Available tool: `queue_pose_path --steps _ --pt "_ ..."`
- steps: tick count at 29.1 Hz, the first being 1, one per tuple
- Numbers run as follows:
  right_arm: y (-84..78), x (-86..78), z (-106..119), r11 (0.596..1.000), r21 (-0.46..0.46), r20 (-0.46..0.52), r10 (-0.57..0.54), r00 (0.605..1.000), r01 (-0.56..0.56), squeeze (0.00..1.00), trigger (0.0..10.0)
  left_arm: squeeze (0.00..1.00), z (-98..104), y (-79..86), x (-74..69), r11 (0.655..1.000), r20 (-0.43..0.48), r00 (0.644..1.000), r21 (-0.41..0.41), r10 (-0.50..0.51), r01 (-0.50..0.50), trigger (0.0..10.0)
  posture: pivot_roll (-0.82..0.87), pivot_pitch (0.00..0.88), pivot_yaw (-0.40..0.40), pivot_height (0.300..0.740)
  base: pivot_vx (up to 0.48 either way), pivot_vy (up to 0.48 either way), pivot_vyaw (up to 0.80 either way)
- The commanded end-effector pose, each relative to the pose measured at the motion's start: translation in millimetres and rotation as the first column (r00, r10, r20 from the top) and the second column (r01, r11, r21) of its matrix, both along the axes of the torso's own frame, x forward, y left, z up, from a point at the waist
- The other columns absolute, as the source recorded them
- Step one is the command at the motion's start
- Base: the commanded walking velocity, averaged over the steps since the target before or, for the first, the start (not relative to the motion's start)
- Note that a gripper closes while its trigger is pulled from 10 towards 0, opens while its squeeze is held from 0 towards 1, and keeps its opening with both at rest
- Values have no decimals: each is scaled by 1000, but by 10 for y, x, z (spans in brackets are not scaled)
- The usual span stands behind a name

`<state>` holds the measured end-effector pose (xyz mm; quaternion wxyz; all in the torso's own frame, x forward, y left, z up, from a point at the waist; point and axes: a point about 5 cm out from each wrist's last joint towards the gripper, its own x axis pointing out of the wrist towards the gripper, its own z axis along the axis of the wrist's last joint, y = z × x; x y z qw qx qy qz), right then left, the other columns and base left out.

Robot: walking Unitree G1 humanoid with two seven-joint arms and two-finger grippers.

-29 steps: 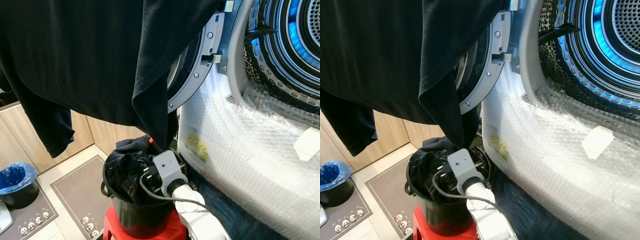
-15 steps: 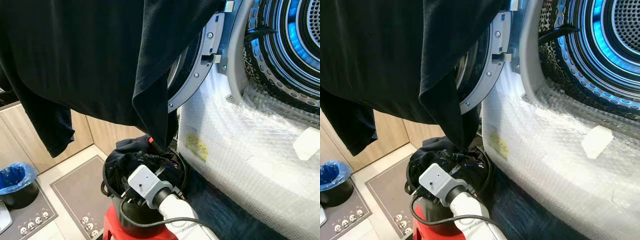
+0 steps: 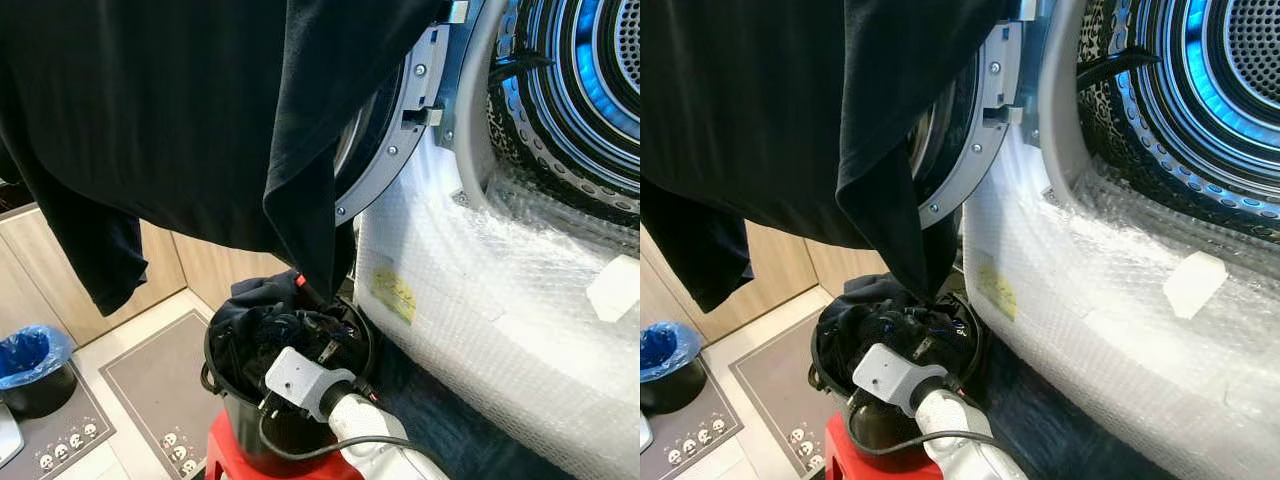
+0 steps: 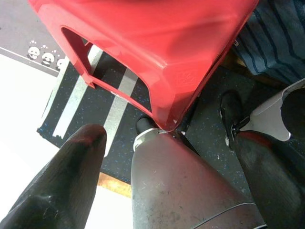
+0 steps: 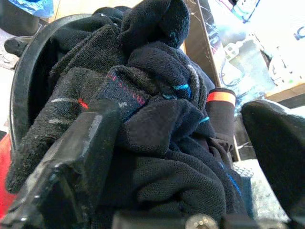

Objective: Clothes washing

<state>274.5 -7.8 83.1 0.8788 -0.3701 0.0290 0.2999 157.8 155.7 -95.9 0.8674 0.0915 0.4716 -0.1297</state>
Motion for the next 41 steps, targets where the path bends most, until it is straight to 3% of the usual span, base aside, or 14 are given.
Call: queue_pose_path --steps 1,2,3,15,16,17,18,19,32,33,34,35,39,41 --pt "29 -32 -33 1000 -11 1 27 1000 -27 0 1961 0 -69 3 -161 1000 -74 997 -3 8 -9 10000 -24 0 -21 740 0 0 0" --pt "34 -41 -40 999 -10 0 34 999 -34 0 1961 0 -69 3 -161 1000 -74 997 -3 8 -9 10000 -24 0 -21 740 0 0 0" --pt "42 -59 -50 999 -13 1 41 999 -41 0 0 0 -69 4 -160 1000 -74 997 -2 8 -8 10000 -26 0 -20 740 0 0 0" --pt "51 -60 -54 999 -11 9 44 999 -44 0 0 0 -69 4 -161 1000 -75 997 -2 7 -8 10000 -26 0 -20 740 0 0 0" --pt "106 -71 -44 999 -10 -37 33 999 -33 0 4353 0 -71 -5 -165 1000 -76 997 -5 6 -6 10000 -28 0 -24 740 0 0 0" --pt "106 -71 -44 999 -10 -37 33 999 -33 0 4353 0 -71 -5 -165 1000 -76 997 -5 6 -6 10000 -28 0 -24 740 0 0 0" --pt "146 -73 -36 1000 -4 -65 25 998 -25 0 8588 0 -72 -12 -168 1000 -77 997 -7 4 -5 10000 -26 0 -26 740 0 0 0" --pt "162 -65 -39 1000 -2 -80 11 997 -11 0 10000 0 -73 -13 -170 1000 -78 997 -7 4 -5 10000 -25 0 -27 740 0 0 0" --pt "206 62 -23 990 5 -173 -138 975 141 0 10000 0 -79 -32 -186 1000 -81 997 -14 15 -16 10000 -15 0 -37 740 0 0 0" --pt "205 70 -19 989 8 -172 -144 975 147 0 9255 0 -80 -34 -187 1000 -82 997 -14 15 -16 10000 -14 0 -38 740 0 0 0" --pt "197 80 -22 987 1 -172 -159 972 162 0 5294 0 -80 -34 -188 1000 -82 996 -14 15 -17 10000 -13 0 -38 740 0 0 0" --pt "185 88 -34 984 -5 -181 -176 967 178 0 3294 0 -81 -34 -190 1000 -83 996 -15 16 -17 10000 -11 0 -39 740 0 0 0" --pt "166 73 -78 983 -11 -204 -179 962 181 0 0 0 -83 -23 -197 1000 -83 996 -14 23 -25 10000 -10 0 -38 740 0 0 0" --pt "165 70 -85 983 -12 -216 -181 960 182 0 0 0 -82 -22 -196 1000 -83 996 -14 24 -25 10000 -11 0 -37 740 0 0 0"
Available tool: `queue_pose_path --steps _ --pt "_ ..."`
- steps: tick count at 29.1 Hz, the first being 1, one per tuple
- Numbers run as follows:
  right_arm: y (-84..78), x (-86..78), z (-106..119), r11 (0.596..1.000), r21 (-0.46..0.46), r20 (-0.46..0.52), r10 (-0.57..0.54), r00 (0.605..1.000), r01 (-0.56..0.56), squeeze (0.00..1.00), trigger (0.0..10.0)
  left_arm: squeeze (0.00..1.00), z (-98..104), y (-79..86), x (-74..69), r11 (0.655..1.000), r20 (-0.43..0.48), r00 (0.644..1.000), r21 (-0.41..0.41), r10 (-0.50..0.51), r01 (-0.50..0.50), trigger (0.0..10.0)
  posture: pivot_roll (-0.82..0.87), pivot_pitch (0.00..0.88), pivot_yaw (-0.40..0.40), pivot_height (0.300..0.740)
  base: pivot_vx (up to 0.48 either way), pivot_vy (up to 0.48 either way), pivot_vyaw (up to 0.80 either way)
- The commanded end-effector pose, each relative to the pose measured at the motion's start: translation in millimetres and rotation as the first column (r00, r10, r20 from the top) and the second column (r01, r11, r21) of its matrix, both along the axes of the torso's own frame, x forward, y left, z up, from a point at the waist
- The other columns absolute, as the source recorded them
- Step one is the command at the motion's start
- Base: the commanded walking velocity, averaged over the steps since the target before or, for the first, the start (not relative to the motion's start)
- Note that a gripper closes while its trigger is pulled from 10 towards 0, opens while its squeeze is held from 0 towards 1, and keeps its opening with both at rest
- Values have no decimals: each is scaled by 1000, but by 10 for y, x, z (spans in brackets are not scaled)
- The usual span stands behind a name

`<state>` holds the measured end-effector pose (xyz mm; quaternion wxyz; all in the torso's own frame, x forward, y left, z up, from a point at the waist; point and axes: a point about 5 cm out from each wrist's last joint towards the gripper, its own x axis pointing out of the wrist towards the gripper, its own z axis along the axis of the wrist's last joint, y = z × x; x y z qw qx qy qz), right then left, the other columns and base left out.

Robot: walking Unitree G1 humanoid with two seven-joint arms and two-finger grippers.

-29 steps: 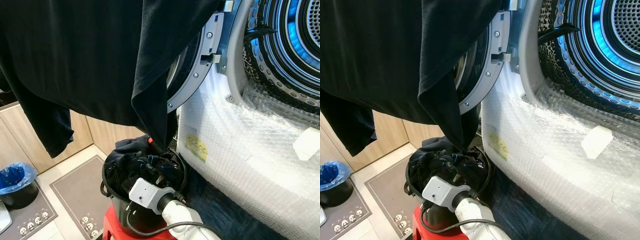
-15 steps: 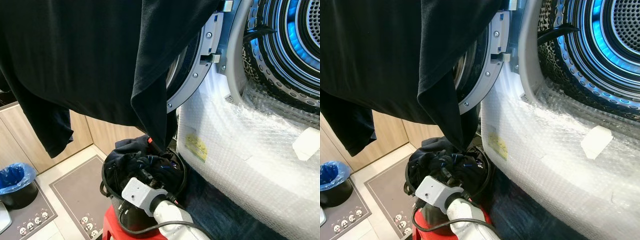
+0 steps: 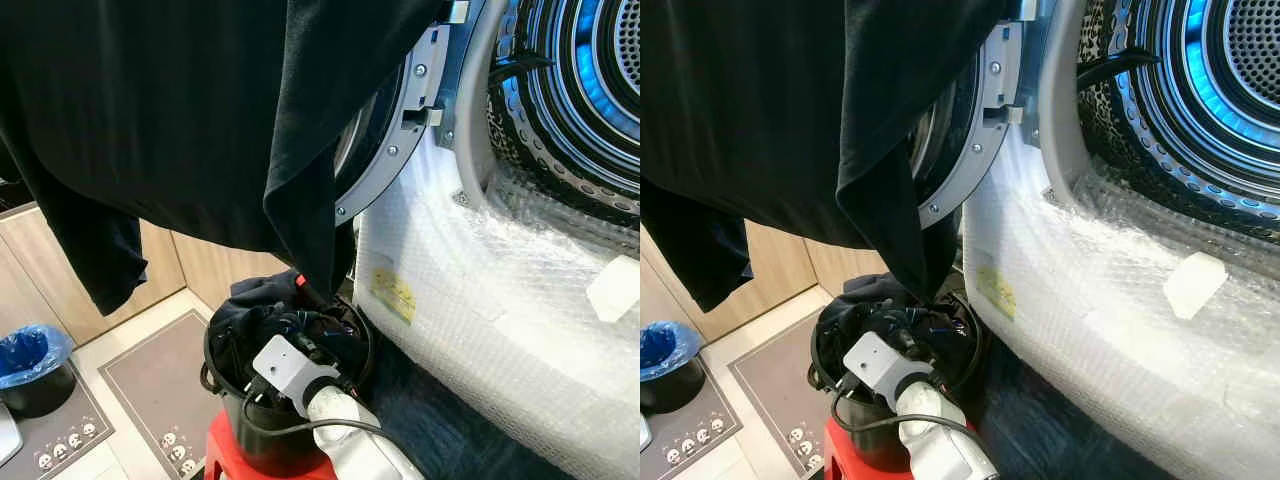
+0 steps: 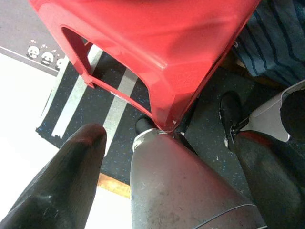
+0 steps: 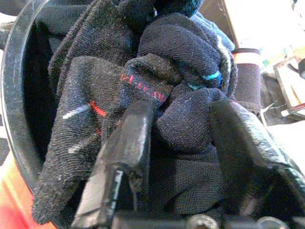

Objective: Clothes washing

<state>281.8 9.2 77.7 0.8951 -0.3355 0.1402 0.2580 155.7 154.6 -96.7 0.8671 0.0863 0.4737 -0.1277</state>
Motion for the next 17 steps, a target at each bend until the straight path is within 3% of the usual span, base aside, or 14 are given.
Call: queue_pose_path --steps 1,17 --pt "-6 1 -23 1000 -2 -20 -13 1000 13 0 0 0 -73 -12 -174 1000 -78 997 -8 16 -16 10000 -11 0 -37 740 0 0 0" --pt "16 -4 -1 1000 -5 -7 16 1000 -16 0 0 0 -67 -7 -156 1000 -75 997 -8 13 -13 10000 -16 0 -35 740 0 0 0"
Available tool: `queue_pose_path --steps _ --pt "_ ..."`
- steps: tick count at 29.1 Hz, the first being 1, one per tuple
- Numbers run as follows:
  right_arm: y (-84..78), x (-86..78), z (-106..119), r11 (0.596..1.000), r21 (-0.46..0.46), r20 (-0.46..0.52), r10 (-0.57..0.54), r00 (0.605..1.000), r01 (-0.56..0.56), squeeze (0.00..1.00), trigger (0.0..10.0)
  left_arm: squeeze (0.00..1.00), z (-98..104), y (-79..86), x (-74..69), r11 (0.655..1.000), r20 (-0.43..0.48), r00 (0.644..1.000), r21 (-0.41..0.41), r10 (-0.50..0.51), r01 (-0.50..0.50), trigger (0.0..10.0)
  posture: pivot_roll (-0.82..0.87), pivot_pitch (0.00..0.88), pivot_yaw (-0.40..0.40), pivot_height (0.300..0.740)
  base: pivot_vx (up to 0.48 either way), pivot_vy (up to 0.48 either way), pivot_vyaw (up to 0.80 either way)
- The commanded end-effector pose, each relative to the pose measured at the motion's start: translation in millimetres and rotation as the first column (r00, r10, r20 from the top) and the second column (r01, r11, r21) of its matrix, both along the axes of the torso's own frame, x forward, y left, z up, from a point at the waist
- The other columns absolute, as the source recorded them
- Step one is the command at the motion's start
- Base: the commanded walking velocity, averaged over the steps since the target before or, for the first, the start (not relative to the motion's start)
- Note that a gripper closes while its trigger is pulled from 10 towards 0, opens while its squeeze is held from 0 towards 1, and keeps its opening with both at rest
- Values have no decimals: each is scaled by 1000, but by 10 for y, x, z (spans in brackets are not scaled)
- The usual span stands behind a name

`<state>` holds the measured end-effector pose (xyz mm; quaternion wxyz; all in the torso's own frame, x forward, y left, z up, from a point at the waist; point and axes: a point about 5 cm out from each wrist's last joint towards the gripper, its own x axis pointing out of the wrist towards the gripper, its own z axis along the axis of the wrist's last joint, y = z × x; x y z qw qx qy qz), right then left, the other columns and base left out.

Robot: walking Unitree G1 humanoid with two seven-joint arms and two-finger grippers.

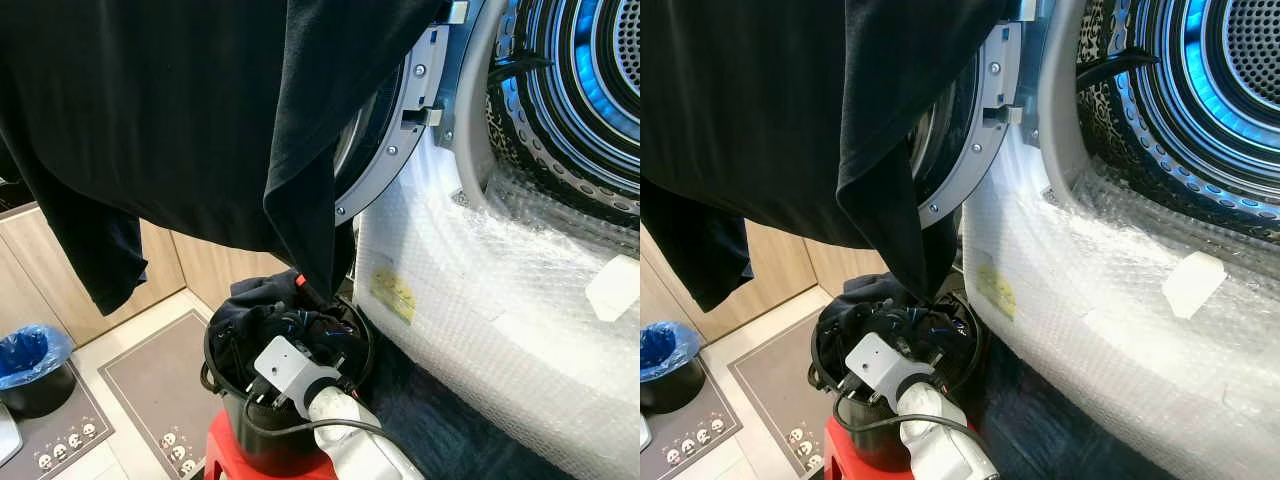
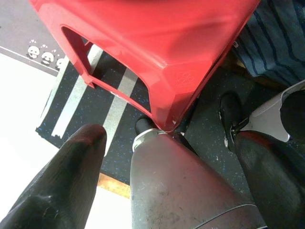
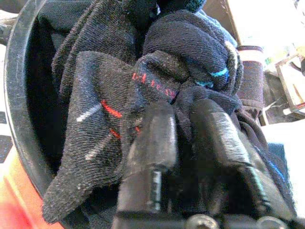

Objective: Clothes washing

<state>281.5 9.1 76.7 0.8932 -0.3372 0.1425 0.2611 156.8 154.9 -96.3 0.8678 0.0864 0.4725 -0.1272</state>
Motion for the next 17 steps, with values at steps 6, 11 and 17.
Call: queue_pose_path --steps 6,11,17 --pt "31 -3 26 1000 6 7 21 1000 -21 0 0 0 -72 -11 -167 1000 -78 997 -10 12 -13 10000 -15 0 -37 740 0 0 0" --pt "43 -11 56 999 23 12 33 999 -33 0 0 0 -72 -14 -168 1000 -79 997 -11 15 -16 10000 -14 0 -38 740 0 0 0" --pt "117 -37 188 987 130 53 85 995 -92 0 0 0 -73 -17 -170 1000 -78 997 -13 15 -16 10000 -19 0 -36 740 0 0 0"
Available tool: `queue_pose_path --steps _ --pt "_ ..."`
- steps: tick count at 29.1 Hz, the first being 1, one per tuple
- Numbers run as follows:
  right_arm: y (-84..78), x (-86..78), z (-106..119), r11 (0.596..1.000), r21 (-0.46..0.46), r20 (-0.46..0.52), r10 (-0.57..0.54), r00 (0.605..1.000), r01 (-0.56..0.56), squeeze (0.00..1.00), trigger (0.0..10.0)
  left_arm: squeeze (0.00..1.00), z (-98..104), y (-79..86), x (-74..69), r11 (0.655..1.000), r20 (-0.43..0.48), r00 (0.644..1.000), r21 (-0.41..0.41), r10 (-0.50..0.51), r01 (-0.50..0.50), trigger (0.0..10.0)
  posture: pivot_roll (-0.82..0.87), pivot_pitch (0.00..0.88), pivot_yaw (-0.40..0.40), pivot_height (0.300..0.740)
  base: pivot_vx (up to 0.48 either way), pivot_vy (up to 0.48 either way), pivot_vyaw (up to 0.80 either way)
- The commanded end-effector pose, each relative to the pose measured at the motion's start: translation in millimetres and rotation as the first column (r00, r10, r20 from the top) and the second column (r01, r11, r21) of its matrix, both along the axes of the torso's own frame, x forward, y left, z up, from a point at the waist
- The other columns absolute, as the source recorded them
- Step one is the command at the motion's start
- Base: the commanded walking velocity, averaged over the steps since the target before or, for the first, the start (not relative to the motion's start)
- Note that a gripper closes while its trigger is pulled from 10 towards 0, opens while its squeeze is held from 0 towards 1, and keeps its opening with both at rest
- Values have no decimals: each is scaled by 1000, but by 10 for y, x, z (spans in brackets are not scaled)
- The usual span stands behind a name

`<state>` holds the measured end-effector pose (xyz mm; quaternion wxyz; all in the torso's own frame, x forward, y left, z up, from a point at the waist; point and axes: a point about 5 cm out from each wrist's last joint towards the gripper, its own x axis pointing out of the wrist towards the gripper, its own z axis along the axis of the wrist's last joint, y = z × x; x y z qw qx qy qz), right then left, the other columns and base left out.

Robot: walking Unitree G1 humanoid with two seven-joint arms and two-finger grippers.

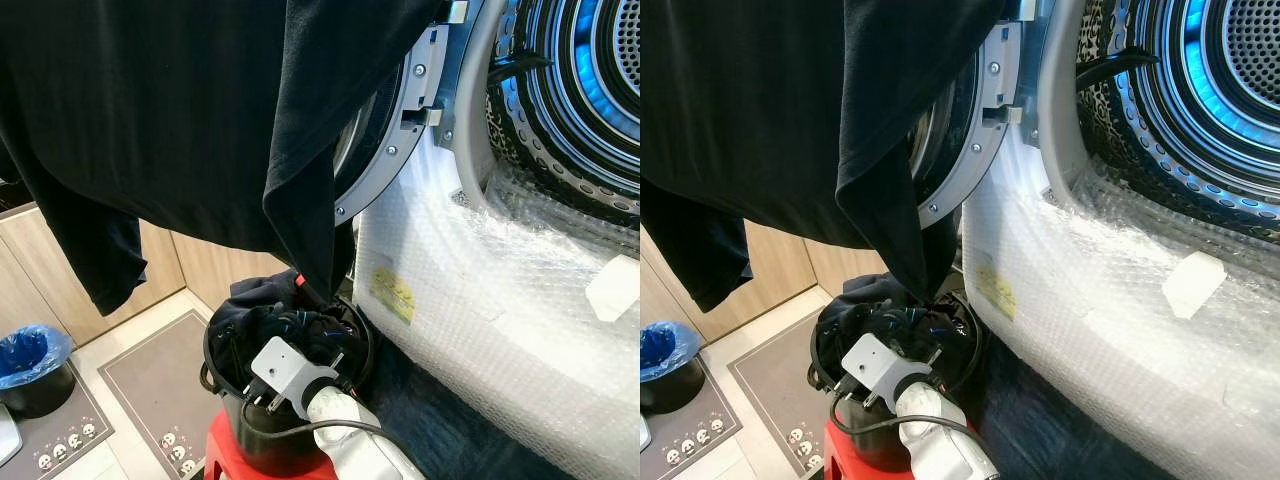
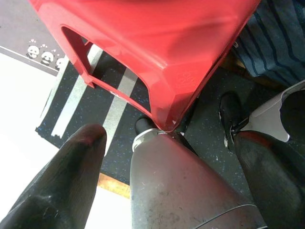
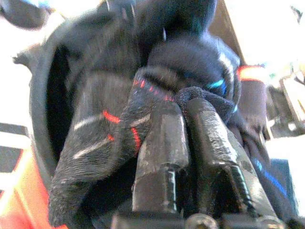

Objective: Clothes washing

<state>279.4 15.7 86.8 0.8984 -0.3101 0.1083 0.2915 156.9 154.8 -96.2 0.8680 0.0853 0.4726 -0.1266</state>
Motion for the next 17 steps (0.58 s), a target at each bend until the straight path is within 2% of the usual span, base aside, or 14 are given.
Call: queue_pose_path --steps 1,4,5,7,8,9,11,12,13,14,15,17 --pt "105 -53 200 985 157 33 61 998 -65 0 0 0 -73 -17 -171 1000 -78 997 -12 9 -10 10000 -22 0 -35 740 0 0 0" --pt "146 -98 293 963 246 28 108 994 -112 0 0 0 -73 -18 -173 1000 -78 997 -13 7 -8 10000 -26 0 -33 740 0 0 0" --pt "166 -132 363 944 292 57 145 988 -156 0 0 0 -73 -20 -173 1000 -79 997 -14 6 -7 10000 -28 0 -33 740 0 0 0" --pt "174 -148 396 934 310 76 161 984 -176 0 0 0 -74 -20 -174 1000 -79 997 -14 5 -6 10000 -29 0 -32 740 0 0 0" --pt "181 -170 428 922 331 89 181 980 -200 0 2902 0 -74 -22 -175 1000 -80 997 -14 3 -4 10000 -31 0 -31 740 0 0 0" --pt "185 -185 447 914 343 96 193 976 -215 0 3569 0 -74 -22 -175 1000 -80 997 -14 2 -3 10000 -31 0 -31 740 0 0 0" --pt "182 -192 462 905 365 91 200 976 -219 0 3647 0 -75 -25 -176 1000 -80 997 -14 0 -1 10000 -31 0 -31 740 0 0 0" --pt "169 -190 518 875 429 84 210 974 -226 0 7843 0 -75 -29 -178 1000 -81 997 -14 -3 2 10000 -33 0 -30 740 0 0 0" --pt "161 -194 546 858 458 82 218 972 -231 0 8863 0 -75 -32 -178 1000 -81 997 -15 -4 3 10000 -34 0 -30 740 0 0 0" --pt "161 -194 546 858 458 82 218 972 -231 0 8863 0 -75 -32 -178 1000 -81 997 -15 -4 3 10000 -34 0 -30 740 0 0 0" --pt "154 -196 586 840 485 88 228 970 -242 0 10000 0 -76 -35 -178 1000 -81 997 -15 -5 4 10000 -34 0 -30 740 0 0 0" --pt "141 -207 644 807 530 93 250 964 -260 0 10000 0 -76 -40 -178 1000 -82 997 -15 -8 7 10000 -35 0 -30 740 0 0 0"
